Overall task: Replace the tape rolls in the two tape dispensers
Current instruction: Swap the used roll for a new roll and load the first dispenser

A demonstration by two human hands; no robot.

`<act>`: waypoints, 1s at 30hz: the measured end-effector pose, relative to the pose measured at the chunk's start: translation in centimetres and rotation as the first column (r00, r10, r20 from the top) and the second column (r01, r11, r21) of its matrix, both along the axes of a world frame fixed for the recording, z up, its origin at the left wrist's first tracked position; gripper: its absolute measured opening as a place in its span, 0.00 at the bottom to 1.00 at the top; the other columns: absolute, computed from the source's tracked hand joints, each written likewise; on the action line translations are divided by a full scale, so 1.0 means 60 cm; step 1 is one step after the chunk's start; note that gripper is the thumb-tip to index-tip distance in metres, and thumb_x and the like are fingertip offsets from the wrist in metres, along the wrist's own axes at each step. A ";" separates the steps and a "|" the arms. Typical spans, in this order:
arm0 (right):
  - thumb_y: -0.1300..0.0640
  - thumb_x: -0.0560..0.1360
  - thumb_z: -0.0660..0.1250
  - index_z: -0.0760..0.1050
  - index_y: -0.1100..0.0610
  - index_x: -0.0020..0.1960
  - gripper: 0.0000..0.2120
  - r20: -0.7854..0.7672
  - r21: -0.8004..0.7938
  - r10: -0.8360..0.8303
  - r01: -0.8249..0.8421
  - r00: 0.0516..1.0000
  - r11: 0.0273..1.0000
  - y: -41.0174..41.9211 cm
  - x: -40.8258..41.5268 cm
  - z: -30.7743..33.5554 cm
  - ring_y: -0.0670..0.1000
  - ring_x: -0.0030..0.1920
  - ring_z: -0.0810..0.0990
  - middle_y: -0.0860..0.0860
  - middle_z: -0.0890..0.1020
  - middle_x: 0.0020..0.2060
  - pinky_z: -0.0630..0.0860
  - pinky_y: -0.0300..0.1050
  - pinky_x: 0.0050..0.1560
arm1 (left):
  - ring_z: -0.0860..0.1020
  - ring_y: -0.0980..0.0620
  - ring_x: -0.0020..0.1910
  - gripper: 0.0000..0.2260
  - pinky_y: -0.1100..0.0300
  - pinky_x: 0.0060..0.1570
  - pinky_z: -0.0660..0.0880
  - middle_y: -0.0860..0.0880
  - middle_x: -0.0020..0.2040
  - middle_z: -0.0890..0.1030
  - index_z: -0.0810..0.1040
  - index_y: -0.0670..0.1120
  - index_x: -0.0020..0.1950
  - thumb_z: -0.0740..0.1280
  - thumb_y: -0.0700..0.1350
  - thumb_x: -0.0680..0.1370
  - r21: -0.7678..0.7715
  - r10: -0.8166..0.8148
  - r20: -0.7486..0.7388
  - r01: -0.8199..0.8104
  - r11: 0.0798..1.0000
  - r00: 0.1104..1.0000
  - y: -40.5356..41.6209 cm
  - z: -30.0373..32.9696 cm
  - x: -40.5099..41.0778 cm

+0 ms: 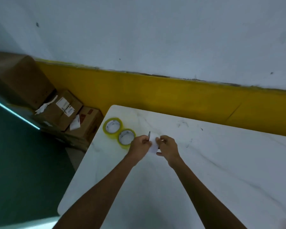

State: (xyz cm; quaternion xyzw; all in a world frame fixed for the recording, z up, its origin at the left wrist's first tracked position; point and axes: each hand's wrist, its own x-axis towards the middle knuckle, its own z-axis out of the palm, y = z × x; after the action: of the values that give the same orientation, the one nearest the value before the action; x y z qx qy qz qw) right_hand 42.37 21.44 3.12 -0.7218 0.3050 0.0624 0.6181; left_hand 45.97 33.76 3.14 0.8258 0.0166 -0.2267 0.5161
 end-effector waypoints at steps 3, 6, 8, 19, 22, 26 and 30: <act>0.53 0.79 0.62 0.77 0.61 0.53 0.12 -0.034 -0.036 0.009 -0.010 0.999 0.999 -0.003 0.025 -0.028 0.63 0.49 0.83 0.61 0.83 0.51 0.82 0.59 0.50 | 0.71 0.51 0.35 0.06 0.58 0.36 0.66 0.46 0.34 0.75 0.78 0.38 0.41 0.64 0.39 0.76 0.116 -0.119 0.110 0.106 0.987 0.987 0.000 -0.026 0.028; 0.52 0.79 0.62 0.79 0.61 0.55 0.14 -0.065 -0.047 -0.031 0.028 0.997 0.999 0.003 0.045 -0.048 0.61 0.46 0.84 0.61 0.84 0.48 0.83 0.58 0.49 | 0.64 0.55 0.28 0.13 0.58 0.30 0.60 0.50 0.27 0.67 0.68 0.44 0.32 0.64 0.39 0.76 0.216 -0.211 0.253 0.157 0.964 0.944 0.001 -0.058 0.055; 0.55 0.79 0.63 0.79 0.59 0.53 0.10 -0.088 -0.037 -0.062 0.059 0.994 0.998 0.007 0.059 -0.067 0.60 0.46 0.84 0.60 0.85 0.47 0.82 0.59 0.51 | 0.66 0.54 0.27 0.13 0.59 0.28 0.62 0.50 0.27 0.69 0.67 0.47 0.32 0.64 0.42 0.76 0.287 -0.260 0.358 0.160 0.945 0.897 0.001 -0.076 0.069; 0.68 0.77 0.60 0.73 0.57 0.58 0.13 -0.130 0.061 -0.231 0.240 0.964 0.969 -0.010 0.064 -0.133 0.54 0.43 0.81 0.55 0.80 0.44 0.80 0.48 0.43 | 0.81 0.44 0.45 0.13 0.52 0.49 0.71 0.46 0.43 0.84 0.80 0.50 0.53 0.62 0.37 0.73 0.862 -0.802 0.204 0.285 0.419 0.561 -0.023 -0.150 0.122; 0.66 0.78 0.60 0.73 0.57 0.59 0.12 -0.119 0.055 -0.248 0.255 0.961 0.965 -0.013 0.070 -0.143 0.54 0.45 0.81 0.53 0.80 0.43 0.81 0.48 0.45 | 0.81 0.45 0.45 0.11 0.50 0.51 0.73 0.48 0.41 0.84 0.81 0.50 0.50 0.66 0.38 0.71 0.890 -0.816 0.185 0.258 0.375 0.548 -0.025 -0.147 0.115; 0.63 0.79 0.60 0.73 0.59 0.61 0.12 -0.110 0.034 -0.261 0.266 0.959 0.963 -0.013 0.081 -0.145 0.57 0.49 0.81 0.57 0.80 0.47 0.81 0.48 0.46 | 0.80 0.48 0.36 0.13 0.55 0.40 0.77 0.50 0.35 0.81 0.82 0.50 0.41 0.77 0.41 0.59 0.881 -0.823 0.207 0.266 0.392 0.529 -0.021 -0.156 0.115; 0.63 0.79 0.60 0.73 0.59 0.62 0.13 -0.105 0.032 -0.261 0.265 0.960 0.964 -0.012 0.087 -0.137 0.57 0.50 0.81 0.57 0.80 0.49 0.81 0.49 0.46 | 0.81 0.45 0.38 0.21 0.58 0.30 0.76 0.45 0.47 0.82 0.80 0.46 0.49 0.78 0.38 0.57 0.805 -0.774 0.349 0.253 0.536 0.528 -0.014 -0.148 0.125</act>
State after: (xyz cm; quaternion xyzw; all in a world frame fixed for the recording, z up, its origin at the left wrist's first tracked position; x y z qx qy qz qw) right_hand 47.60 20.70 -5.12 -0.6566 0.4272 0.0228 0.6211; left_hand 53.46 32.93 -5.75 0.9310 -0.3594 -0.0406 0.0489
